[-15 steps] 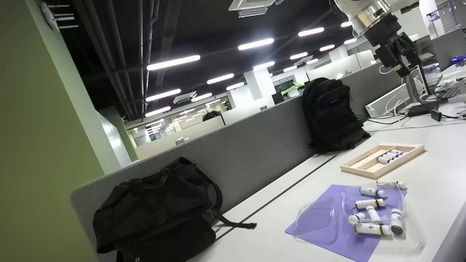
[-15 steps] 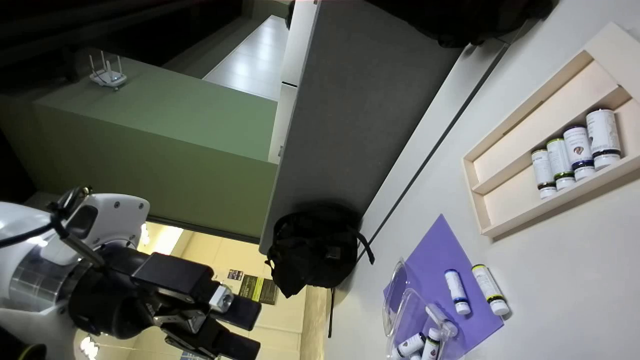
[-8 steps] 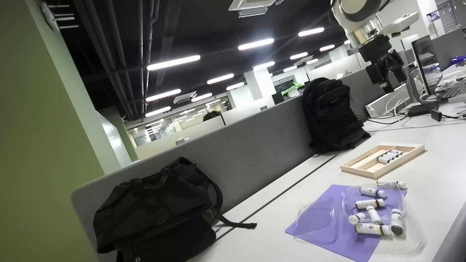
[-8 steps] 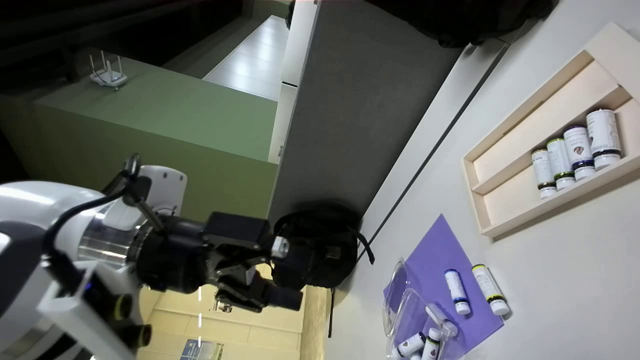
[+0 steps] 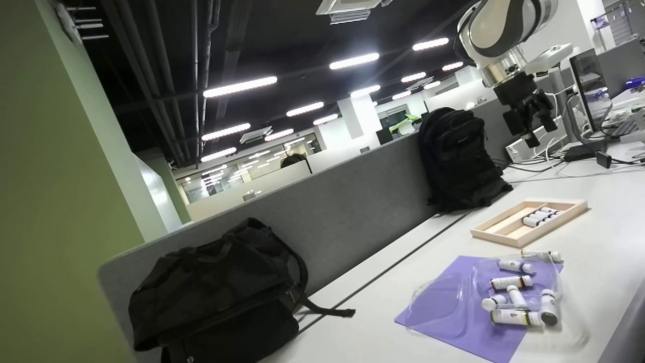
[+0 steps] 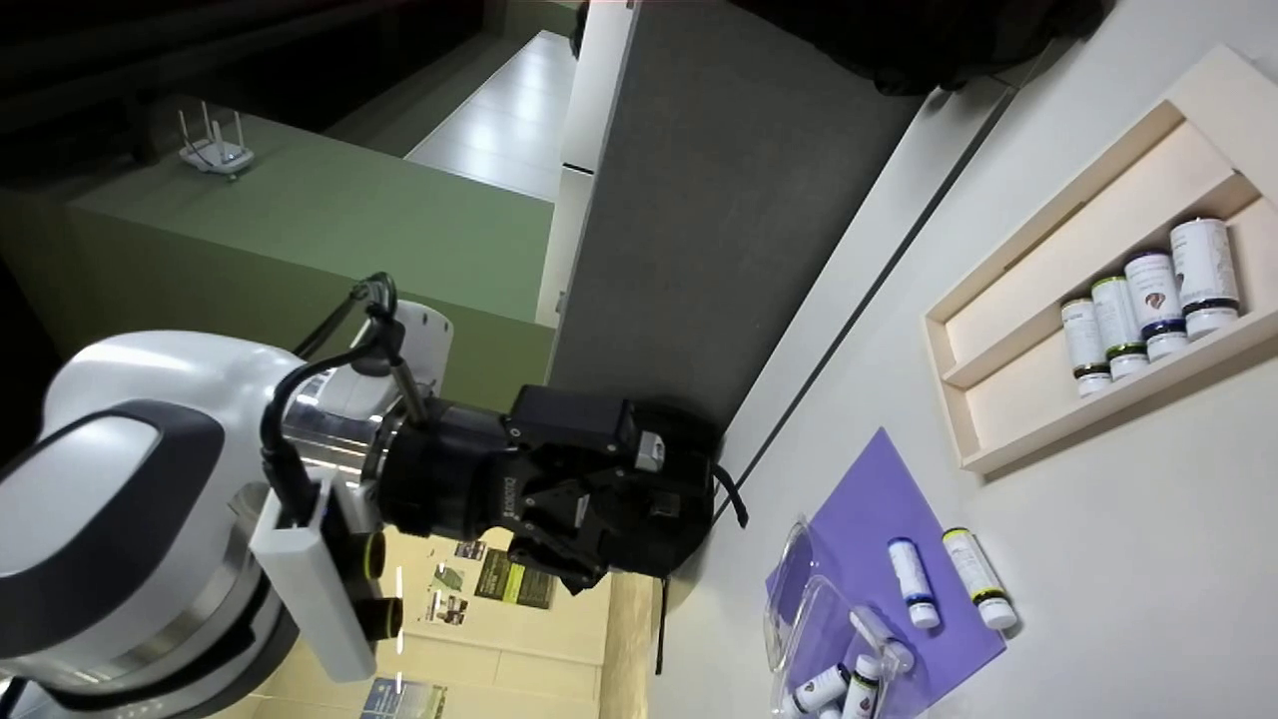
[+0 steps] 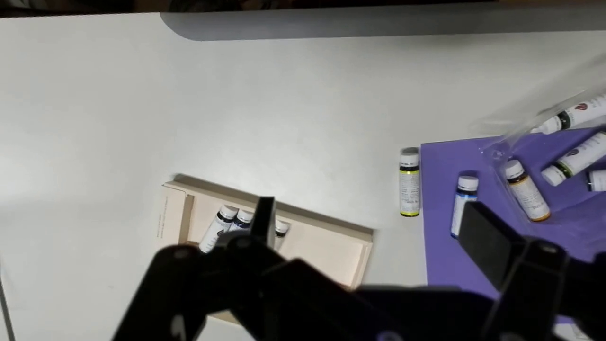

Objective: Take the right bottle from the table and put it in the bottom compartment of the box

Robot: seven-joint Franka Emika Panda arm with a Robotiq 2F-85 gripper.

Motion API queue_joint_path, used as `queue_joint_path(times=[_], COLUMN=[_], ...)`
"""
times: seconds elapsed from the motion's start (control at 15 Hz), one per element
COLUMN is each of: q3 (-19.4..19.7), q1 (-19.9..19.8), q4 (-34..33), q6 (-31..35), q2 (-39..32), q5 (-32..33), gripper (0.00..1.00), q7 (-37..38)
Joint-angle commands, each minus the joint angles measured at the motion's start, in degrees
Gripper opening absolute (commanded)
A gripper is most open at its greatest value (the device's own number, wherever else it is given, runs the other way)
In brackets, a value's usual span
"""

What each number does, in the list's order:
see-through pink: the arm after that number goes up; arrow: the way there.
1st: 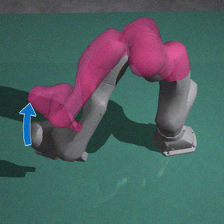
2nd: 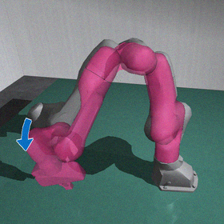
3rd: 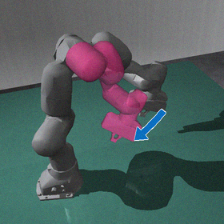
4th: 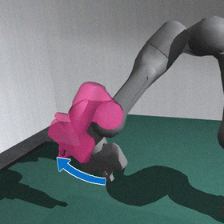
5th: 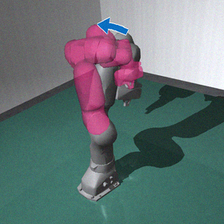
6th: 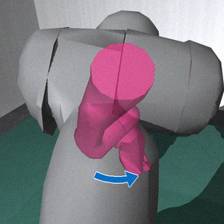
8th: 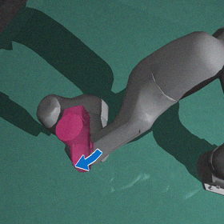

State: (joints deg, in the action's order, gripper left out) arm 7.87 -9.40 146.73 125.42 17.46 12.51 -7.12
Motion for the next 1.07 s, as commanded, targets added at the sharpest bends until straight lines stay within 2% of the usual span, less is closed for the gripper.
queue_joint_path(times=[0.0, 0.07, 0.33, 0.67, 0.8, 1.0], q3=[0.1, 0.1, 0.4, 0.2, -0.6, -4.1], q1=[0.2, 0.2, -1.1, 0.0, 0.8, 0.5], q4=[0.1, 0.1, -3.0, -5.7, -7.4, -10.0], q6=[-0.3, -0.3, 14.8, 31.5, 33.5, 31.6], q2=[0.5, 0.7, -10.6, -26.1, -32.5, -39.9], q5=[0.0, 0.0, -0.6, -6.5, -9.5, -15.5], gripper=[1.0, 1.0, 1.0, 1.0, 1.0, 1.0], q7=[0.0, 0.0, 7.5, 10.4, 8.9, 5.5])
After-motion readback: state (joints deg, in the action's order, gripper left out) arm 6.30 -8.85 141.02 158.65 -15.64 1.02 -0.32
